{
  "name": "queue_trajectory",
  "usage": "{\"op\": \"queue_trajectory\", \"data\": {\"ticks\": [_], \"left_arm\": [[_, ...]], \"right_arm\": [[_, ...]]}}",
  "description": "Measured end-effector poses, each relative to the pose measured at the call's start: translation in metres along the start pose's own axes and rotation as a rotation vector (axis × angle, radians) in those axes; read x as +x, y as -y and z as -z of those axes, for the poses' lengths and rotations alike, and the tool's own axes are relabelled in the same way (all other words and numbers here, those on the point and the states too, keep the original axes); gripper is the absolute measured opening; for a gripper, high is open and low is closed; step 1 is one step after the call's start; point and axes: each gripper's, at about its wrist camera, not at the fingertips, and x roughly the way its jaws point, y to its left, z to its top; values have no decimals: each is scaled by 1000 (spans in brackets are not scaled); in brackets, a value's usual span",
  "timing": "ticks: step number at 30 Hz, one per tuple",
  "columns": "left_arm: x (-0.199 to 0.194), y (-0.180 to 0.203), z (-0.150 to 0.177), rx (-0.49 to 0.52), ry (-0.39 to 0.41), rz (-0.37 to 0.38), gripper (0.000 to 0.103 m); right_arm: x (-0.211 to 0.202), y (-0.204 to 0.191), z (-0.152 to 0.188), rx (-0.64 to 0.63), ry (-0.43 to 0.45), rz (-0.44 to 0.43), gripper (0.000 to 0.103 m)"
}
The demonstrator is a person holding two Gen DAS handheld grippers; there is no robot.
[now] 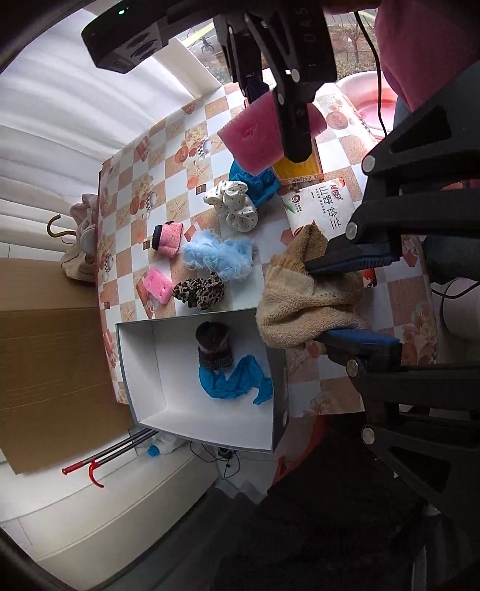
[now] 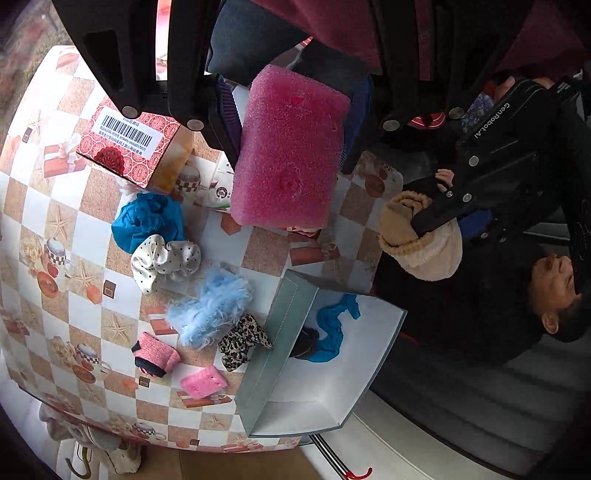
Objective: Organize soft objects
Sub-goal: 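Carry the pink sponge and beige hat with both tools over the white box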
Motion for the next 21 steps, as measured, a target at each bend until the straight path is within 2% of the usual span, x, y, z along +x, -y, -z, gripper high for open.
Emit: {"op": "queue_trajectory", "data": {"ticks": [3, 10, 21], "left_arm": [[-4, -8, 4, -42, 5, -18, 30], [-15, -21, 12, -121, 30, -52, 30], [-22, -29, 14, -160, 51, -90, 30]], "right_arm": [[2, -9, -12, -8, -7, -24, 52], [11, -35, -24, -90, -38, -23, 52], [19, -51, -31, -138, -60, -18, 52]]}}
